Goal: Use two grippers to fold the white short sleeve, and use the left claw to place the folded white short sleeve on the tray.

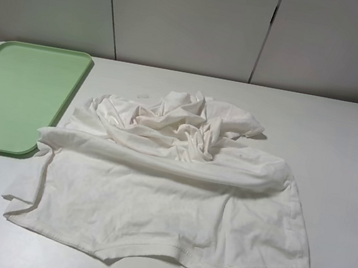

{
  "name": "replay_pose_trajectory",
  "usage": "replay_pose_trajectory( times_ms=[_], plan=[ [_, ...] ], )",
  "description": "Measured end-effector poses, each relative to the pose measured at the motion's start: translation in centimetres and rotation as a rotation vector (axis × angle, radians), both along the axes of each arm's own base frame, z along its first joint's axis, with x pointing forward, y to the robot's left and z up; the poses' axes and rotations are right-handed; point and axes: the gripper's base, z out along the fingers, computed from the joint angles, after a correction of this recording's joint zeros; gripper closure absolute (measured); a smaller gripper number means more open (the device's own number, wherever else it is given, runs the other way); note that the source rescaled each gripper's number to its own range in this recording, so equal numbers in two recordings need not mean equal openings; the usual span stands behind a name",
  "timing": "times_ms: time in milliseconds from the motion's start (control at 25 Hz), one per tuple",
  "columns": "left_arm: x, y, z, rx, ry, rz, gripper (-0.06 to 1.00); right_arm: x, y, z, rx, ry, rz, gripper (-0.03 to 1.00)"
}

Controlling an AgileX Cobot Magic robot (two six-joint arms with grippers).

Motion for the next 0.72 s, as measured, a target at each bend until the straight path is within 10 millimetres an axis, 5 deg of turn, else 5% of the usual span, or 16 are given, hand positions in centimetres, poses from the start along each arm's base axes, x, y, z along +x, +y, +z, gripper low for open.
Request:
replay_pose_trajectory(
  times_ms=[720],
  plan=[
    [0.00, 0.00, 0.00, 0.000, 0.000, 0.000, -0.06, 0.00, 0.00, 0.00, 0.000, 0.000, 0.000, -0.03]
  ],
)
